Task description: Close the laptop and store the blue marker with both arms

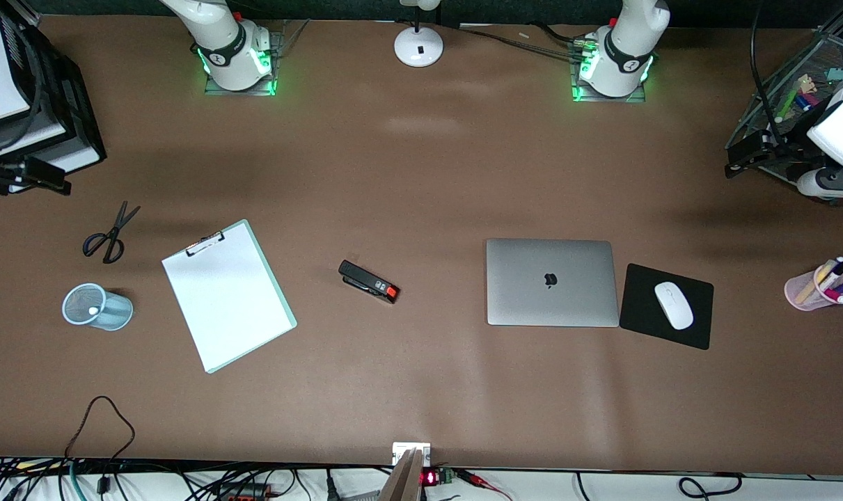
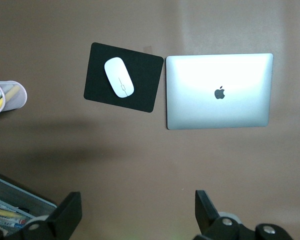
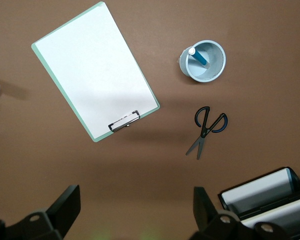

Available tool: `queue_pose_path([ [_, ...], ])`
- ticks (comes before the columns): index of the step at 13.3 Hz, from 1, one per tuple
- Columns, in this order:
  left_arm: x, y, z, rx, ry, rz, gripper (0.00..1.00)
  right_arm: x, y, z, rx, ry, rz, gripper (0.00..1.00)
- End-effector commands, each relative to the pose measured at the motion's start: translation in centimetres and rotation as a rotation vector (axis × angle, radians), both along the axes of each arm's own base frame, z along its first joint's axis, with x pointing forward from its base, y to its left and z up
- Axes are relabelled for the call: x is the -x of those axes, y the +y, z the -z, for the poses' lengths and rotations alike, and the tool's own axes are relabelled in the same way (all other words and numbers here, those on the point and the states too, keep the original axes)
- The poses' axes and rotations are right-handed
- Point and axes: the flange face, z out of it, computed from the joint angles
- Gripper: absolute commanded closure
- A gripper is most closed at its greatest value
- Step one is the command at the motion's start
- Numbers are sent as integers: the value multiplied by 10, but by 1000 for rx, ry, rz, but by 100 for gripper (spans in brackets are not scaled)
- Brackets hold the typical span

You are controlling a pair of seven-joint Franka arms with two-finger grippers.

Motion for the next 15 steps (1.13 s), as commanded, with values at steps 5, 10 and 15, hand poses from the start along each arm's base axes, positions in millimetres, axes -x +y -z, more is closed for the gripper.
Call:
queue_pose_path([
  [5,-4,2,-7,16,-1,7,0,43,0,-9,3,-21,68,0],
  [10,-3,-2,-6,19,1,11,0,51,-3,-13,-26,-38,82,0],
  [15,-5,1,-5,22,-1,6,0,68,-7,-16,-42,-74,89,0],
])
